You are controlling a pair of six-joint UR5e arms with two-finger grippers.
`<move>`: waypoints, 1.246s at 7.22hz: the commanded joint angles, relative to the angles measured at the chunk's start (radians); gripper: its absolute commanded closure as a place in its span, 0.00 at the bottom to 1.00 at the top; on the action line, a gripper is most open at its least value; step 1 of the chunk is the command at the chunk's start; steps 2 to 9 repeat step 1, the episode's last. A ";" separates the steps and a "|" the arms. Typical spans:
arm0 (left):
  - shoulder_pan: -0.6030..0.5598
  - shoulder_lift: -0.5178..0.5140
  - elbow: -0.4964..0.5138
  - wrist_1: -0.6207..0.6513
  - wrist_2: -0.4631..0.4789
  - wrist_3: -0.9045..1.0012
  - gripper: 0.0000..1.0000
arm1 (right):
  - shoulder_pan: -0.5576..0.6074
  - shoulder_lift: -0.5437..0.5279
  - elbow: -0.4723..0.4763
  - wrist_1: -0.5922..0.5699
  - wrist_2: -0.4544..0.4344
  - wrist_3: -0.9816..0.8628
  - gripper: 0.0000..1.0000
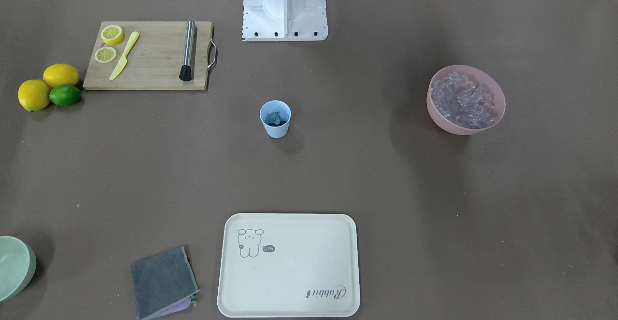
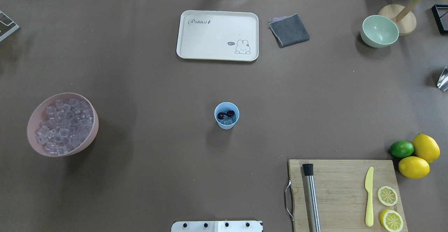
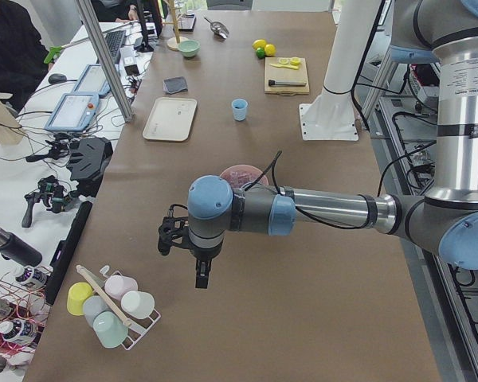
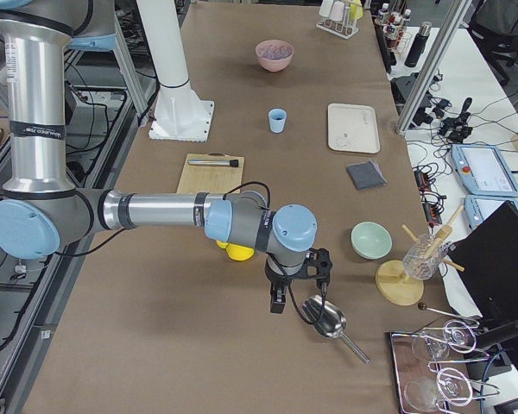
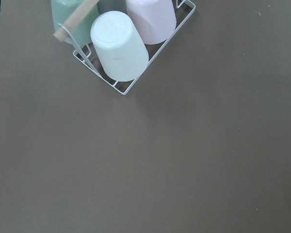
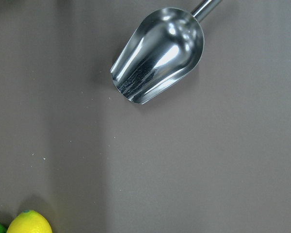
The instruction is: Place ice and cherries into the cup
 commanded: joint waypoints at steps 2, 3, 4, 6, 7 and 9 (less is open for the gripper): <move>0.001 0.000 -0.001 0.001 0.000 0.000 0.02 | 0.000 0.000 0.014 0.000 0.000 0.010 0.00; 0.001 0.000 -0.001 0.001 0.000 0.000 0.02 | 0.000 0.000 0.014 0.000 0.000 0.010 0.00; 0.001 0.000 -0.001 0.001 0.000 0.000 0.02 | 0.000 0.000 0.014 0.000 0.000 0.010 0.00; 0.001 0.000 -0.001 0.001 0.000 0.000 0.02 | 0.000 0.000 0.014 0.000 0.000 0.010 0.00; 0.001 0.000 -0.001 0.001 0.000 0.000 0.02 | 0.000 0.000 0.014 0.000 0.000 0.010 0.00; 0.001 0.000 -0.001 0.001 0.000 0.000 0.02 | 0.000 0.000 0.014 0.000 0.000 0.010 0.00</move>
